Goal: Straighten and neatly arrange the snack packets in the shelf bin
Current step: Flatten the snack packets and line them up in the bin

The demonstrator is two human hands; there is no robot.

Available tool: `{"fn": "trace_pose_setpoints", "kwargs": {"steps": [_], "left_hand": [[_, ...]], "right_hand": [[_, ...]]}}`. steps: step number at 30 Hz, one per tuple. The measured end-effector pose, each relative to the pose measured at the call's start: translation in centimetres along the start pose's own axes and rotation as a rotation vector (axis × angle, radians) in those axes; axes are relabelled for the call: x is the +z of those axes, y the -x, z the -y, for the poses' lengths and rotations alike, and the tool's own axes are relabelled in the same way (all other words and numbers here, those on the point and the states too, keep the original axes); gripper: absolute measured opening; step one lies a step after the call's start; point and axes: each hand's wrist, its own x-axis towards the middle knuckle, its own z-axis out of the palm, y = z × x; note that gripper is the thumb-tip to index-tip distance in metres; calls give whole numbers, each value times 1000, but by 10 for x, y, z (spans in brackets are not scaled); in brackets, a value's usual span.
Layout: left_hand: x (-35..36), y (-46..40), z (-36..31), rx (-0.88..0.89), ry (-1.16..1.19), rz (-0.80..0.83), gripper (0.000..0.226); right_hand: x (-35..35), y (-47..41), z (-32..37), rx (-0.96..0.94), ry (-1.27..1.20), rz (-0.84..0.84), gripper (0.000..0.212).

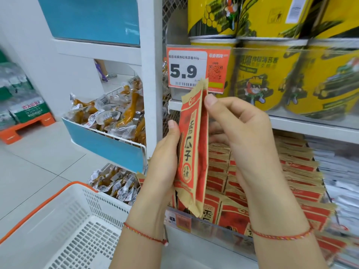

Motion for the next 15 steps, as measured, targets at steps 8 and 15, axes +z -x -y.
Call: {"fn": "trace_pose_setpoints", "kwargs": {"steps": [8,15], "left_hand": [[-3,1,0,-22,86,19,60],[-1,3,-3,-13,113,41,62]], "right_hand": [[5,7,3,-5,-81,11,22],[8,10,2,-19,-117,-10,20]]}}
